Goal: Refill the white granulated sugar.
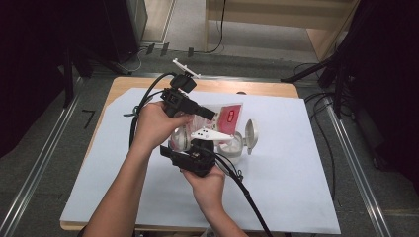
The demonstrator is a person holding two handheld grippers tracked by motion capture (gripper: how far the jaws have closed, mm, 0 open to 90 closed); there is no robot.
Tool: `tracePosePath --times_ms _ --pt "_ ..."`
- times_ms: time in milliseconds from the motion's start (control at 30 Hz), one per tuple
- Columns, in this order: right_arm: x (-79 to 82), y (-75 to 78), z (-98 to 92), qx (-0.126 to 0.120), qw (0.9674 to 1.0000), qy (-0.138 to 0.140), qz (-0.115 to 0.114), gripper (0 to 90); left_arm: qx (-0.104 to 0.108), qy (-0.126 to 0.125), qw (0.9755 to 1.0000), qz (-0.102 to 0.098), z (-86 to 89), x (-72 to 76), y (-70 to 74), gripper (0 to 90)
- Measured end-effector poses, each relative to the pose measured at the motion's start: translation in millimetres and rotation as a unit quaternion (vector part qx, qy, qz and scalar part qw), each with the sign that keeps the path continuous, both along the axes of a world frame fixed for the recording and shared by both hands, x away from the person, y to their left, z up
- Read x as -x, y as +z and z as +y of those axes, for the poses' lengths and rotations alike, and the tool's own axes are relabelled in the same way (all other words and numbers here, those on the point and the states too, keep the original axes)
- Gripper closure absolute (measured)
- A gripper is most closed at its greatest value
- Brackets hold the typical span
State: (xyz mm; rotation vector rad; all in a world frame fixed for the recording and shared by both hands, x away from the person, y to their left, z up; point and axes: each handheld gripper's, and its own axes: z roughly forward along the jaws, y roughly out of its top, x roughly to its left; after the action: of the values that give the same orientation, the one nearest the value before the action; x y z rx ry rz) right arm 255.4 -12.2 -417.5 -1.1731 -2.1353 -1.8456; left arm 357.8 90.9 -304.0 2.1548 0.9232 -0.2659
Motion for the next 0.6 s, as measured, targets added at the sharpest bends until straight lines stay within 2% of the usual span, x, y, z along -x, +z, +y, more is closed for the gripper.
tracePosePath --times_ms 133,600 --pt "-0.2 0.4 -0.6 -0.008 1.0000 0.000 0.006 62.7 0.002 -0.002 1.0000 -0.003 -0.5 0.2 0.8 88.1" --pt "1.6 -0.2 -0.8 -0.008 1.0000 -0.003 -0.002 62.6 0.003 -0.002 1.0000 -0.002 -2.0 1.6 1.2 88.7"
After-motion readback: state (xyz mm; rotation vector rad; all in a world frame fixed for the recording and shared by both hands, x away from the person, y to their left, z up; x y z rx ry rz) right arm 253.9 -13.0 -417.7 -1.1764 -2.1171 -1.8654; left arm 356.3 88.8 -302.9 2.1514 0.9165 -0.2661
